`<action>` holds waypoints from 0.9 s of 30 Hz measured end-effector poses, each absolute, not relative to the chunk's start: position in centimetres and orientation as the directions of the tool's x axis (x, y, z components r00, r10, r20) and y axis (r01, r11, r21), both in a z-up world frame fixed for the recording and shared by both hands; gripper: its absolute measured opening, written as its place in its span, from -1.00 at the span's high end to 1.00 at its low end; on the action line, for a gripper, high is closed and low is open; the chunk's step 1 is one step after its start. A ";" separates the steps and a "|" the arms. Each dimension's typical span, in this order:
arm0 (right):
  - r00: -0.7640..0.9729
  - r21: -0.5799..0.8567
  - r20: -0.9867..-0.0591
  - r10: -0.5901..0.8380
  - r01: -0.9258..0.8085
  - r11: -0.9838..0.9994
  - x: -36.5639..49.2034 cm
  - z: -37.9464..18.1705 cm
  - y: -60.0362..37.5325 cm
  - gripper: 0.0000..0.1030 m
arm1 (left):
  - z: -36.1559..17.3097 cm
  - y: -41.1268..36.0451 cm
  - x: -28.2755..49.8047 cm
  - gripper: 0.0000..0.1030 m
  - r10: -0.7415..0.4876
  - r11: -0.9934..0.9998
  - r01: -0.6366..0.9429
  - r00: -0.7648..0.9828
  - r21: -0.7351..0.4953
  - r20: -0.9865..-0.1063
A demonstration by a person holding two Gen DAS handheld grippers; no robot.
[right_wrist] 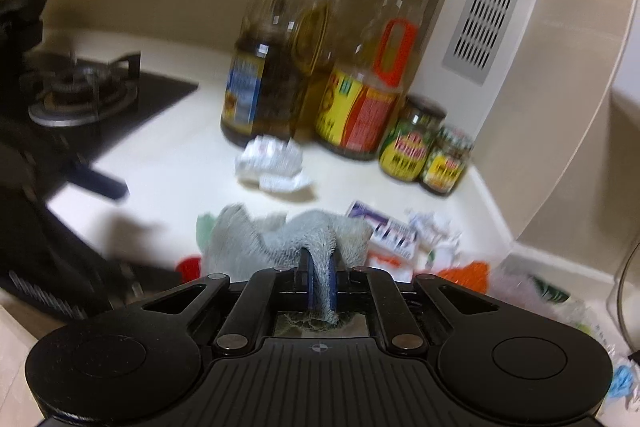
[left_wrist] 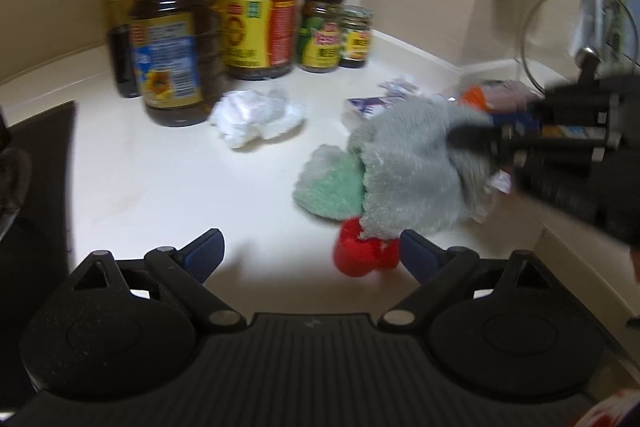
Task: Collect trash
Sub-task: 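Grasp the grey-green cloth with the right tool while the left tool grasps the red cup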
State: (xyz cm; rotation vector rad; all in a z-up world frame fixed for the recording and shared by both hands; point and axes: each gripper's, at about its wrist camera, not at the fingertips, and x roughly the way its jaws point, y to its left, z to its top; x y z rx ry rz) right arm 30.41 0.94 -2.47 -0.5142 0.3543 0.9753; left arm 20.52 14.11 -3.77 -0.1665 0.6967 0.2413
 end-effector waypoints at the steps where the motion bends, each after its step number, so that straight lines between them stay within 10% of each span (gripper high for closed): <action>1: 0.524 -0.256 -0.491 0.696 -0.850 0.460 30.4 -2.0 0.7 0.86 | -3.9 13.8 20.8 -0.77 0.151 0.963 -0.258 0.743 -0.072 -0.652; 10: 0.577 -0.265 -0.396 0.714 -0.817 0.513 31.0 1.7 -0.8 0.87 | -5.5 12.0 23.6 -0.49 0.103 0.984 -0.172 0.734 -0.037 -0.672; 16: 0.595 -0.250 -0.369 0.714 -0.804 0.540 31.7 2.8 -1.8 0.86 | -6.6 11.4 24.7 0.26 0.104 0.987 -0.158 0.702 -0.012 -0.704; 27: 0.586 -0.221 -0.272 0.764 -0.810 0.543 31.8 5.9 -4.2 0.86 | -4.2 10.9 23.1 0.29 0.169 0.972 -0.236 0.715 -0.007 -0.678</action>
